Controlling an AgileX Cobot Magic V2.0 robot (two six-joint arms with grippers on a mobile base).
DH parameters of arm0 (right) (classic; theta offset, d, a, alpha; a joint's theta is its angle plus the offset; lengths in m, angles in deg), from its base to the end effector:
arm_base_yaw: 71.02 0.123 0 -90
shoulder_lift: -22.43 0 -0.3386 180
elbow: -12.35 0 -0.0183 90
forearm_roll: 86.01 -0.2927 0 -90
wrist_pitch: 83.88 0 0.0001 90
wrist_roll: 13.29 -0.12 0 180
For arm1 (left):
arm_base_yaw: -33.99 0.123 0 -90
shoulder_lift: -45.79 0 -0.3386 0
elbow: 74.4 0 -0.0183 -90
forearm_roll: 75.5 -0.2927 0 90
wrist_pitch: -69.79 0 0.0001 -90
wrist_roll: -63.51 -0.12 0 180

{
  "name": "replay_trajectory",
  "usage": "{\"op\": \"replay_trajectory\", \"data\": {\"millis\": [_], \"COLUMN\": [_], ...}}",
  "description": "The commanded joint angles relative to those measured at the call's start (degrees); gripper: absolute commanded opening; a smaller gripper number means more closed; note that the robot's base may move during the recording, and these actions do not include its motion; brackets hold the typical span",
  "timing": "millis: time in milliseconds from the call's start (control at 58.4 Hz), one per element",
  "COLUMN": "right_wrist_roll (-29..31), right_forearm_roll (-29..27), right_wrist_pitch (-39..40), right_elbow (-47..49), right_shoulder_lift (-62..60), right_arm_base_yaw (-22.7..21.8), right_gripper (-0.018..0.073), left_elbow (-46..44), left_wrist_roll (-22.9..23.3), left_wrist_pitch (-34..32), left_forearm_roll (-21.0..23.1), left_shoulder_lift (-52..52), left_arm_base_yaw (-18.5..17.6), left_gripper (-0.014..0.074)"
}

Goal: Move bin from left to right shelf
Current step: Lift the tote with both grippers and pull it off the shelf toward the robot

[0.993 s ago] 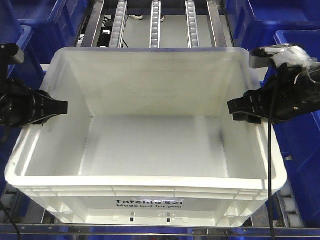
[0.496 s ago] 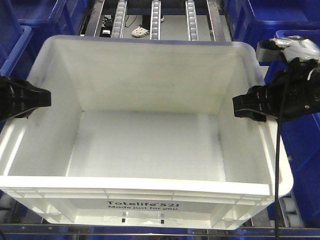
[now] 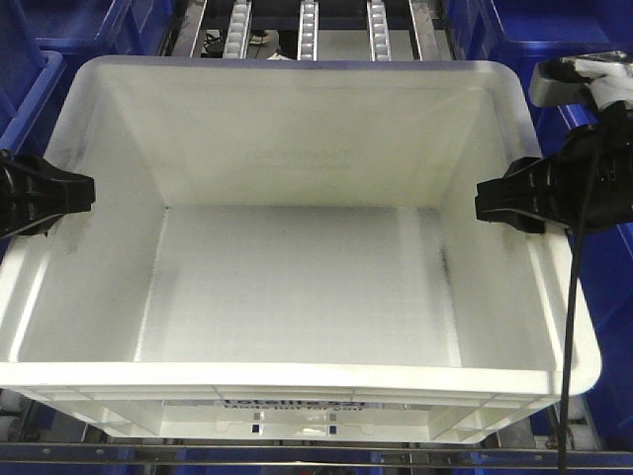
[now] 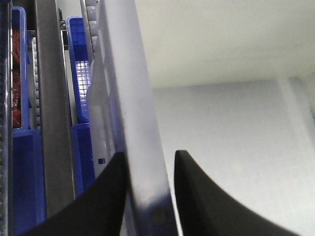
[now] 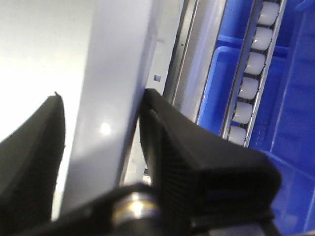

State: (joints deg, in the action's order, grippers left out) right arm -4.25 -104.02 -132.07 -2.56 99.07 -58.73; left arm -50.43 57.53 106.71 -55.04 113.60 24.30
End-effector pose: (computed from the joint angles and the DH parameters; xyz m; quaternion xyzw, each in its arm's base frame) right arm 0.2798 0.0893 0.3756 -0.1148 0.9220 0.1550 0.3356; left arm 0.2510 -0.0685 0.3752 0.0399 0.8900 -0.1713 0.4207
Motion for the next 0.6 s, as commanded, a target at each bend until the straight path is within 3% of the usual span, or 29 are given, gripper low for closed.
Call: {"op": "replay_trajectory", "data": {"millis": [0,205,582], "right_wrist_roll": [3.86,3.97,4.25], "right_forearm_roll": [-5.37,-5.48,-6.6], "right_wrist_pitch": [5.94,5.38,5.14], "right_elbow": [2.34,2.34,2.34], "right_shoulder_lift": [-2.63,-2.63,-2.67], "right_arm_base_yaw": [0.25,0.25,0.25], "right_gripper": [-0.0004,-0.0004,-0.0004], "left_elbow": [-2.24,-2.18,-2.16], "left_wrist_roll": [-2.08,-5.47,-5.52], "left_wrist_pitch": [-5.35,-5.6,-4.81], "left_forearm_roll": [5.55,8.94,9.92], "left_shoulder_lift": [-1.83,-3.57,-4.08], "left_arm_base_yaw": [-0.69,-0.69,-0.69], "left_gripper": [-0.0008,-0.0008,-0.0008]}}
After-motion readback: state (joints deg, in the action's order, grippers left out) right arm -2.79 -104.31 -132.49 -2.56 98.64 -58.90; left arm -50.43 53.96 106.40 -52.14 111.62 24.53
